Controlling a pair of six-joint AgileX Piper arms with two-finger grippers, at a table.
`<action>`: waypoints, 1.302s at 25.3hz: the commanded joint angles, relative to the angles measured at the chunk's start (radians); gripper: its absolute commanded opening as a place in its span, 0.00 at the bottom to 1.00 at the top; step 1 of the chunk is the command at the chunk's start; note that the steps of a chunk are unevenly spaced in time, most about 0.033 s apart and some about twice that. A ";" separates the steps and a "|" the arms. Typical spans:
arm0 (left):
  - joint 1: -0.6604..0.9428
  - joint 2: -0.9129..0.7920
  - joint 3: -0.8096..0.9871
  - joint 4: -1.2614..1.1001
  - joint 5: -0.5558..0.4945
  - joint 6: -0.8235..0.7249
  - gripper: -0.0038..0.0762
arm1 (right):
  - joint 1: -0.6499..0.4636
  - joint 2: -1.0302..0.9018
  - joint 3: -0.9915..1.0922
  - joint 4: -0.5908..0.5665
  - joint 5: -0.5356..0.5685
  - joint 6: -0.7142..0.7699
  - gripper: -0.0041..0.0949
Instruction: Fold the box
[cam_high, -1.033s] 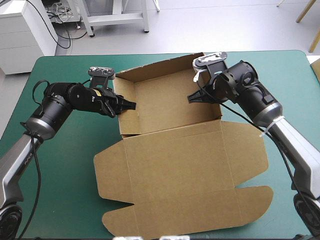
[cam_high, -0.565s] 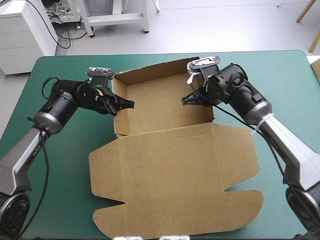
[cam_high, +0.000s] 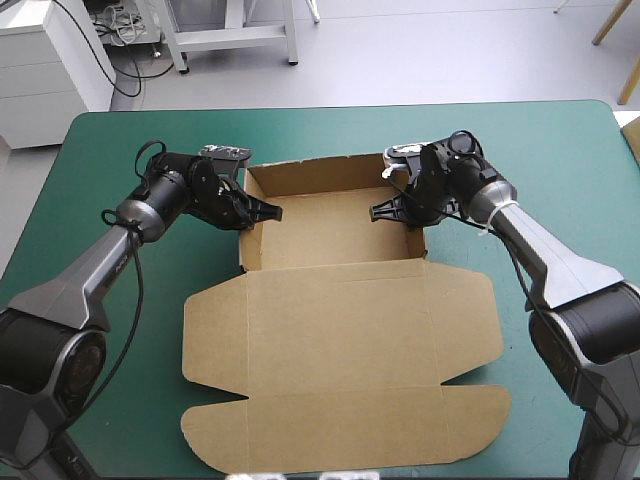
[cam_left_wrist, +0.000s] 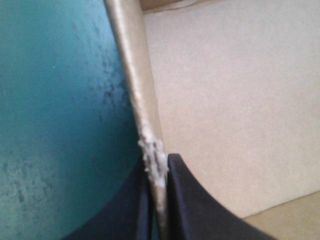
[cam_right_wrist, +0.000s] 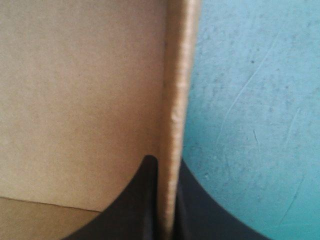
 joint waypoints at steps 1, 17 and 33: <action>-0.016 0.007 -0.017 0.004 -0.045 0.042 0.04 | -0.025 -0.018 -0.034 0.021 -0.053 -0.055 0.02; -0.016 0.060 -0.045 0.034 -0.007 0.139 0.46 | -0.030 0.047 -0.156 0.015 0.029 -0.131 0.35; -0.016 0.058 -0.337 0.030 0.268 0.123 0.58 | -0.030 -0.002 -0.273 0.020 0.114 -0.132 0.43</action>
